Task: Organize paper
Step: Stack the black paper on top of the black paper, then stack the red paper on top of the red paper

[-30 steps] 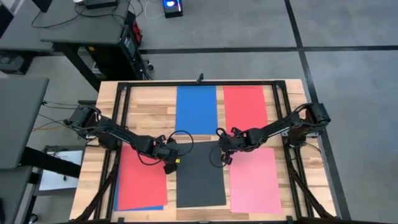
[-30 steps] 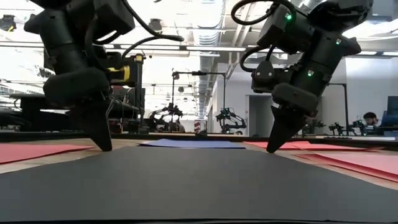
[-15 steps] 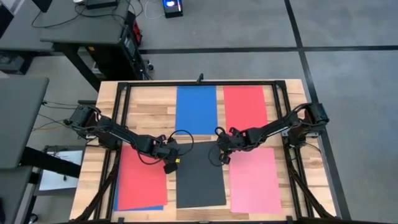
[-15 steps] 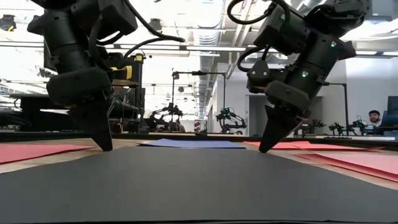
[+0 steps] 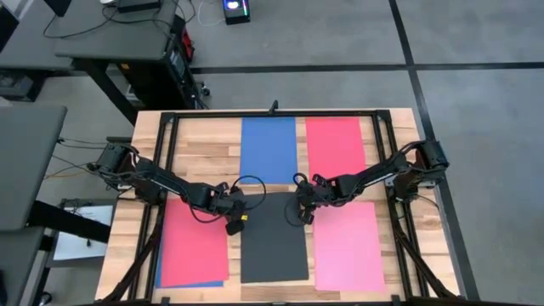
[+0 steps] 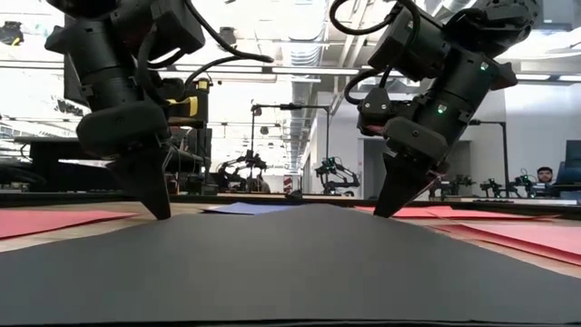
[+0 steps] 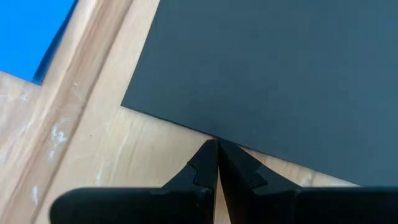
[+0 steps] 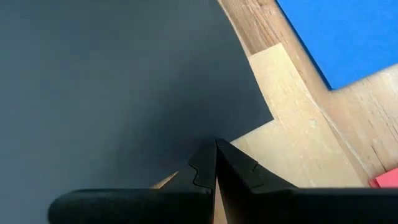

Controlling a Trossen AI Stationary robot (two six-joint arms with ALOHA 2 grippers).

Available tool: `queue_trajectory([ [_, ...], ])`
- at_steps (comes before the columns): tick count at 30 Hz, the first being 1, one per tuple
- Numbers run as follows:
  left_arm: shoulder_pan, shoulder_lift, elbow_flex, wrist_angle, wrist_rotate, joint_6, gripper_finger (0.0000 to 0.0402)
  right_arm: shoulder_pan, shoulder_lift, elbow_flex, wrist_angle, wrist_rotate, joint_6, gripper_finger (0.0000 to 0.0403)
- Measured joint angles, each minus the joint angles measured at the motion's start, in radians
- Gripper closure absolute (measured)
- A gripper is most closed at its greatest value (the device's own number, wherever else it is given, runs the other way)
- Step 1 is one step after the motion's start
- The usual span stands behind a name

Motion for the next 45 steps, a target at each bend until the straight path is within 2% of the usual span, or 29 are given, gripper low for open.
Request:
queue_trajectory([
  [14, -0.016, 0.001, 0.001, -0.068, -0.016, -0.02, 0.0402, 0.002, -0.003, 0.007, -0.045, -0.003, 0.008, 0.0403],
  [26, -0.026, -0.006, 0.0, -0.07, -0.02, -0.038, 0.0402, 0.032, 0.0, 0.121, -0.232, -0.01, 0.016, 0.0403],
  [34, -0.042, -0.097, -0.007, -0.116, -0.03, -0.081, 0.0402, 0.056, -0.001, 0.209, -0.287, 0.002, 0.008, 0.0403],
  [40, -0.194, -0.188, 0.035, -0.106, -0.159, -0.147, 0.0402, 0.102, -0.001, 0.285, -0.285, 0.005, -0.039, 0.0403],
  [45, -0.399, -0.134, 0.144, -0.141, -0.255, -0.241, 0.0402, 0.161, -0.003, 0.328, -0.199, 0.038, -0.109, 0.0403],
])
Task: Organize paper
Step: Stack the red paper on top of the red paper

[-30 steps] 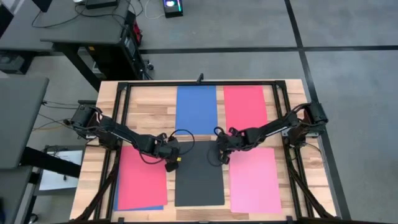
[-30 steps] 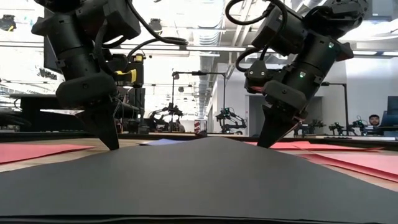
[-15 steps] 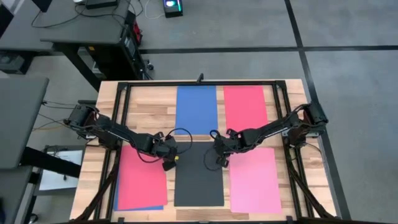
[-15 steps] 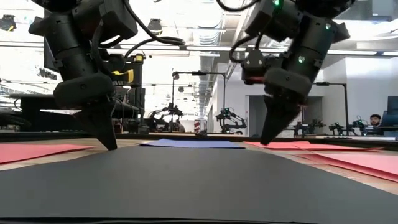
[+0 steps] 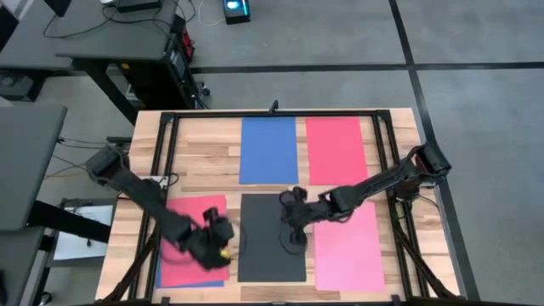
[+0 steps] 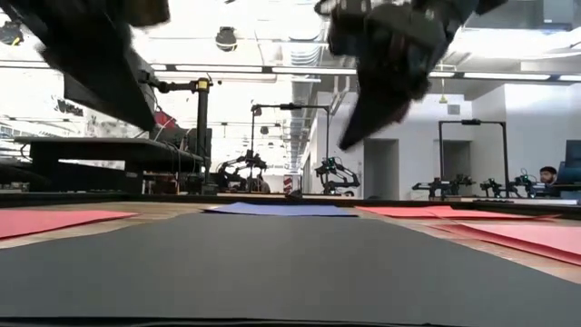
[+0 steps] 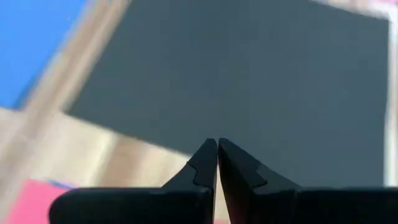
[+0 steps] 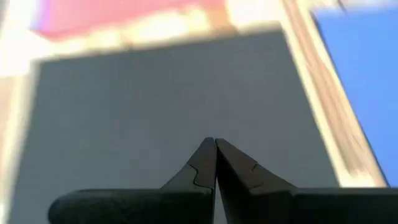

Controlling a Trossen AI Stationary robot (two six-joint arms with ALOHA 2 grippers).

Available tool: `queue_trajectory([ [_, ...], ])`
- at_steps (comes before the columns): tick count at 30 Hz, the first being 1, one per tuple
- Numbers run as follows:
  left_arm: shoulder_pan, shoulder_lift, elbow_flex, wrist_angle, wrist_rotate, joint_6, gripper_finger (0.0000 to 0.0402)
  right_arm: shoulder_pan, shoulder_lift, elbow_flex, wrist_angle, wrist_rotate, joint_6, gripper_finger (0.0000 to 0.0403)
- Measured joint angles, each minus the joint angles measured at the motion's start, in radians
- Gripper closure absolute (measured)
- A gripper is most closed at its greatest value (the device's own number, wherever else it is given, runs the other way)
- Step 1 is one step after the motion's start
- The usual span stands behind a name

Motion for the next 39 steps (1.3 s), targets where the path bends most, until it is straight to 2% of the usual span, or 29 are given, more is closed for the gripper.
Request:
queue_trajectory([
  [3, -0.108, 0.108, 0.108, -0.163, -0.021, -0.111, 0.0402, 0.048, 0.0, 0.001, 0.151, 0.001, -0.105, 0.0403],
  [8, -0.237, 0.294, 0.347, -0.581, -0.037, -0.334, 0.0402, 0.125, 0.001, 0.001, 0.36, 0.0, -0.326, 0.0403],
  [12, -0.301, 0.35, 0.455, -0.767, -0.038, -0.442, 0.0402, 0.152, 0.02, 0.004, 0.504, 0.001, -0.426, 0.0403],
  [15, -0.317, 0.346, 0.455, -0.744, 0.055, -0.483, 0.0402, 0.157, 0.079, 0.04, 0.521, 0.001, -0.483, 0.0403],
  [17, -0.324, 0.347, 0.456, -0.669, 0.086, -0.481, 0.0402, 0.156, 0.132, 0.086, 0.491, 0.0, -0.524, 0.0403],
  [23, -0.329, 0.383, 0.457, -0.348, 0.084, -0.29, 0.0402, 0.148, 0.25, 0.214, 0.335, 0.0, -0.563, 0.0402],
  [29, -0.321, 0.4, 0.456, -0.238, 0.066, -0.194, 0.0396, 0.159, 0.278, 0.257, 0.281, -0.002, -0.582, 0.0354],
  [33, -0.317, 0.399, 0.457, -0.191, 0.123, -0.159, 0.0357, 0.171, 0.276, 0.258, 0.273, 0.015, -0.582, 0.0313],
  [39, -0.287, 0.426, 0.455, -0.205, 0.123, -0.163, 0.0274, 0.177, 0.275, 0.258, 0.22, 0.023, -0.567, 0.027],
])
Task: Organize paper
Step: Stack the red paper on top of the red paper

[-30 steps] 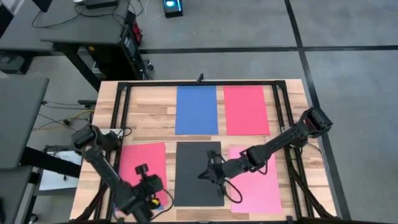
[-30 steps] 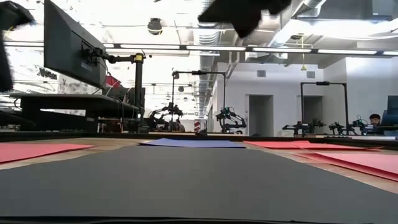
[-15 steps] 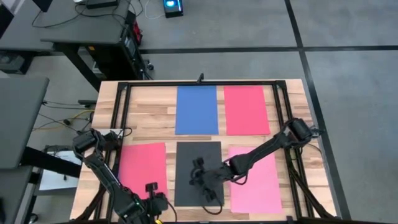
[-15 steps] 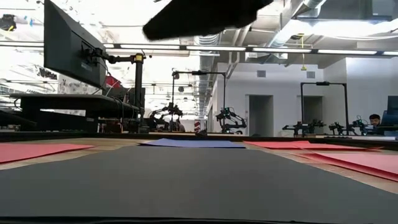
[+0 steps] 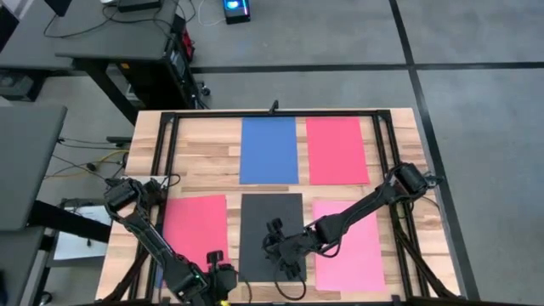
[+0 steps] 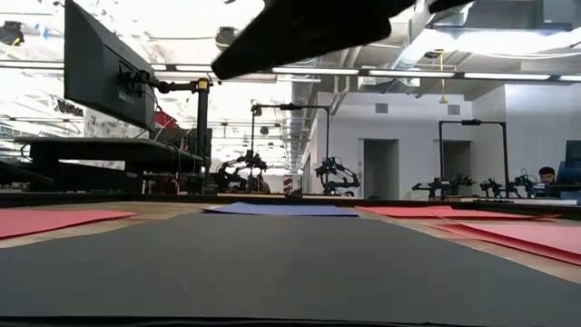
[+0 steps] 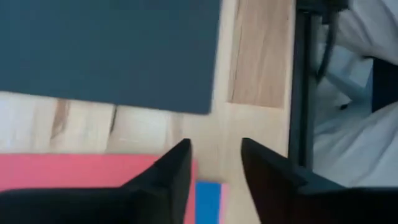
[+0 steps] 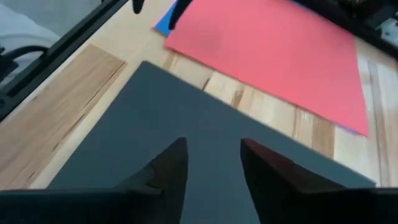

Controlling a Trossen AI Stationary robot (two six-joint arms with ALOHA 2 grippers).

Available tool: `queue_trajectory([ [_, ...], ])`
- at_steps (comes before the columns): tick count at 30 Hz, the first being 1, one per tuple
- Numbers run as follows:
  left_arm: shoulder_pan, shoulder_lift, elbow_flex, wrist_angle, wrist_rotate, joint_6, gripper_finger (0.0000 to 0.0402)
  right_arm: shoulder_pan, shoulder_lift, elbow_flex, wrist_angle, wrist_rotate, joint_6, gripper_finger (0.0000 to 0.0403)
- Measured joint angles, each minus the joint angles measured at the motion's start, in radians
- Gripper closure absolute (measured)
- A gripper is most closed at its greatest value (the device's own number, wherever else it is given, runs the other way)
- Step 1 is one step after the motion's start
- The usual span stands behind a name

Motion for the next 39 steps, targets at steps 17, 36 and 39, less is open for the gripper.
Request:
queue_trajectory([
  [17, 0.029, 0.053, 0.045, -0.234, 0.099, -0.194, 0.0182, 0.003, -0.001, 0.0, -0.032, 0.032, 0.03, 0.022],
  [36, 0.052, 0.24, 0.301, -0.406, 0.187, -0.135, 0.0182, -0.003, -0.002, 0.0, -0.033, 0.031, 0.064, 0.0215],
  [39, 0.052, 0.25, 0.327, -0.454, 0.126, -0.153, 0.0182, -0.003, -0.002, 0.0, -0.033, 0.031, 0.064, 0.0215],
])
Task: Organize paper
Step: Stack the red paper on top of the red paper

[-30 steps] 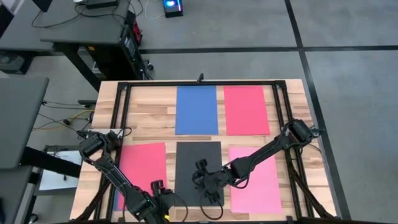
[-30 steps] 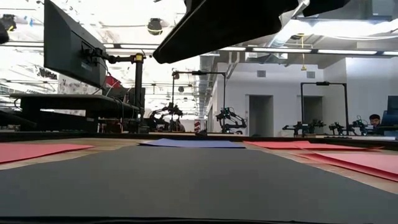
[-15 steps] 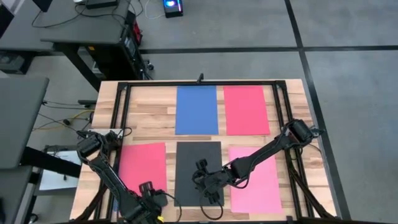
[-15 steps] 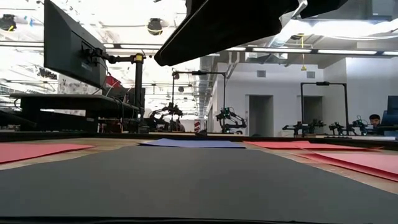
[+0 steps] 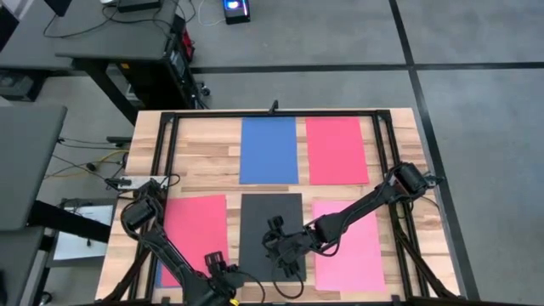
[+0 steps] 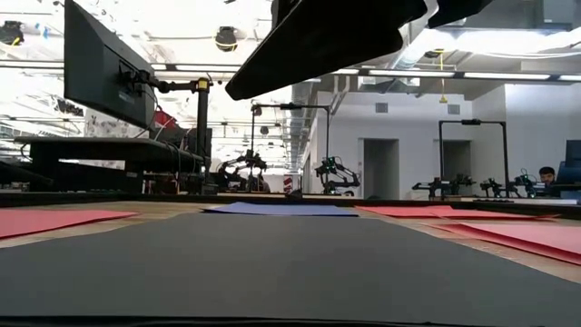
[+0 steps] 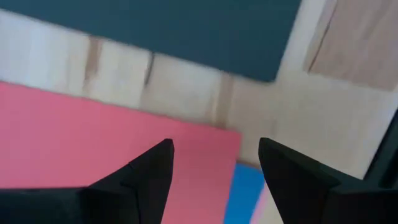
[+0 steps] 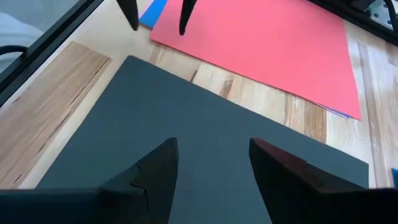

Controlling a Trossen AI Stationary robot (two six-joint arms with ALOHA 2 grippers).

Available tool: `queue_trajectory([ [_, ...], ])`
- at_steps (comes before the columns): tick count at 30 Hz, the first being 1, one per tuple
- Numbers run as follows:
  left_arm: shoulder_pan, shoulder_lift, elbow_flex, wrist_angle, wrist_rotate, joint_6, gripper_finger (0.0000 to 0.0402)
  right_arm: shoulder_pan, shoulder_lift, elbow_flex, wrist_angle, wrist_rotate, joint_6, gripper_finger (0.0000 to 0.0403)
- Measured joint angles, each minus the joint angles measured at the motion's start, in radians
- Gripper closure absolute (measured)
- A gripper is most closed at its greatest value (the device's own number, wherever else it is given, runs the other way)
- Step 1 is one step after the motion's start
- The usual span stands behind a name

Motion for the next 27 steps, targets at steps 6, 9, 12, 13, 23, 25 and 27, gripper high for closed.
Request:
queue_trajectory([
  [6, 0.001, -0.001, 0.003, 0.035, -0.007, 0.004, 0.0182, 0.0, 0.0, 0.0, -0.003, 0.0, 0.003, 0.0215],
  [9, 0.0, -0.001, 0.003, 0.053, -0.008, 0.008, 0.0182, 0.0, 0.0, 0.0, -0.003, 0.0, 0.004, 0.0215],
  [12, 0.001, 0.023, 0.004, 0.037, -0.003, 0.008, 0.0182, 0.0, 0.0, 0.0, -0.004, 0.0, 0.008, 0.0215],
  [13, 0.001, 0.034, 0.003, 0.027, 0.007, 0.008, 0.0182, 0.0, 0.0, 0.0, -0.004, 0.0, 0.008, 0.0215],
  [23, 0.003, 0.039, 0.0, -0.039, 0.008, -0.029, 0.0182, -0.001, 0.0, 0.0, -0.009, 0.0, 0.011, 0.0215],
  [25, 0.003, 0.039, 0.0, -0.047, 0.008, -0.032, 0.0182, -0.001, 0.0, 0.0, -0.008, 0.0, 0.012, 0.0215],
  [27, 0.003, 0.039, 0.0, -0.057, 0.005, -0.041, 0.0182, -0.001, 0.0, 0.0, -0.008, 0.0, 0.02, 0.0215],
])
